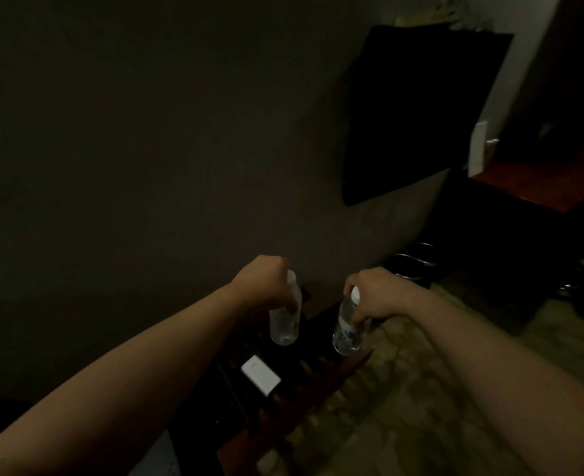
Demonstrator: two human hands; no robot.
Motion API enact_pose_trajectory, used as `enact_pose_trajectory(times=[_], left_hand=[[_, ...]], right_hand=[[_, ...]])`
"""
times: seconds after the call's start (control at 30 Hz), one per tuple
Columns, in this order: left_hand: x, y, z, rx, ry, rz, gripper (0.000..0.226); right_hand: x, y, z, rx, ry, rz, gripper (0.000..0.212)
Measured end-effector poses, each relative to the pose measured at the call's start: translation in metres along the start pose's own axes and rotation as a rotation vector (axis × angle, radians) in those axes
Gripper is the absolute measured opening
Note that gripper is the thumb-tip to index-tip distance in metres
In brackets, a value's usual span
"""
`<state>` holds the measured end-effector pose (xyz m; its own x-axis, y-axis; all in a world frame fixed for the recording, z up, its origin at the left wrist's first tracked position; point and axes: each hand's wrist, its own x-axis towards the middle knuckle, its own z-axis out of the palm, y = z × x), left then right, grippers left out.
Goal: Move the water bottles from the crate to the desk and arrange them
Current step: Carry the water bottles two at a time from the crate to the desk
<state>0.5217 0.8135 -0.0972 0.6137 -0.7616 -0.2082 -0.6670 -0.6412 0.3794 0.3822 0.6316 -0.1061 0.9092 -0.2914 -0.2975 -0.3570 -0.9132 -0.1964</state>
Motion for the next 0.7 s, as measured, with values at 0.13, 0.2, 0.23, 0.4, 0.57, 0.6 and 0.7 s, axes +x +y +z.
enact_pose_trajectory(times=[0.13,0.2,0.23,0.4,0.57,0.6,0.7], left_hand=[[0.039,0.086,0.021,-0.048,-0.011,0.117,0.042],[0.053,0.129,0.028,-0.063,-0.032,0.156,0.045],[0.06,0.15,0.03,-0.058,-0.037,0.176,0.047],[0.098,0.239,0.041,0.016,-0.052,0.316,0.042],[0.145,0.31,0.055,0.076,-0.075,0.454,0.04],[0.156,0.323,0.058,0.088,-0.075,0.484,0.04],[0.194,0.359,0.066,0.128,-0.076,0.574,0.039]], right_hand=[[-0.03,0.084,-0.016,0.0,0.003,0.059,0.058],[-0.046,0.121,-0.023,0.005,0.01,0.097,0.056],[-0.054,0.138,-0.027,0.009,0.016,0.118,0.056],[-0.089,0.215,-0.048,0.061,0.056,0.226,0.054],[-0.105,0.281,-0.062,0.114,0.086,0.325,0.048],[-0.105,0.293,-0.065,0.125,0.09,0.347,0.048],[-0.101,0.331,-0.073,0.152,0.092,0.397,0.049]])
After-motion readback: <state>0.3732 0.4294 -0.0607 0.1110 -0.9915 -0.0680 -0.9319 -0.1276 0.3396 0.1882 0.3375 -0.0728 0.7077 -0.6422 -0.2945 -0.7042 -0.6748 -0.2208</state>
